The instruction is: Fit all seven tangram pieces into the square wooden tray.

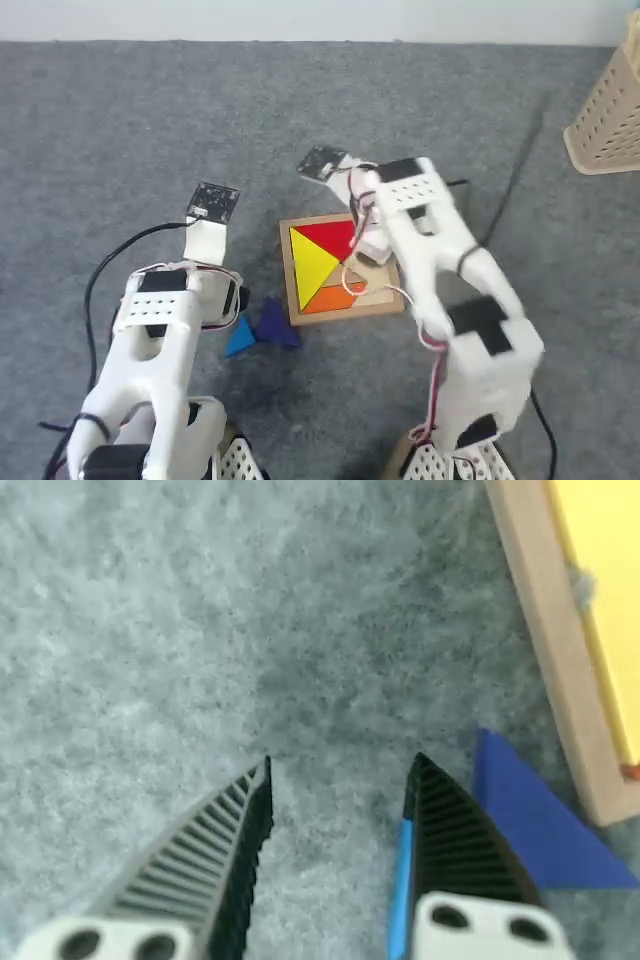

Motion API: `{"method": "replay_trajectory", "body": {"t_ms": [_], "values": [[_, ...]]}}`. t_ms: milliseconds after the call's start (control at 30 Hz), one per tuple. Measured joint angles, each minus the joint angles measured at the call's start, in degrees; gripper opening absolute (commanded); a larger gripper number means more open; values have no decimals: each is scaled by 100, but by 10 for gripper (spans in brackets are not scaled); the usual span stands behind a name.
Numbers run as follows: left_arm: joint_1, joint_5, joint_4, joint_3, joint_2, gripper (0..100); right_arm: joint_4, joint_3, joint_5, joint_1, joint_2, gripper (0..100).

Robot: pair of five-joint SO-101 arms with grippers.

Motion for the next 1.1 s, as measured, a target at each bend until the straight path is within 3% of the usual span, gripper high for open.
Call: {"method": "replay_trajectory", "body": {"t_ms": [267,467,667,900,1100], "values": [[0,0,0,0,-9,203,9,-220,0,-202,281,8],[0,0,0,0,-9,203,299,-220,229,-422,290,106],[0,0,0,0,-9,203,308,-220,220,-440,290,131],[0,0,0,0,-9,203,378,-387,-448,-431,290,133],[0,0,0,0,-9,203,589,-387,-536,-440,290,196]]}}
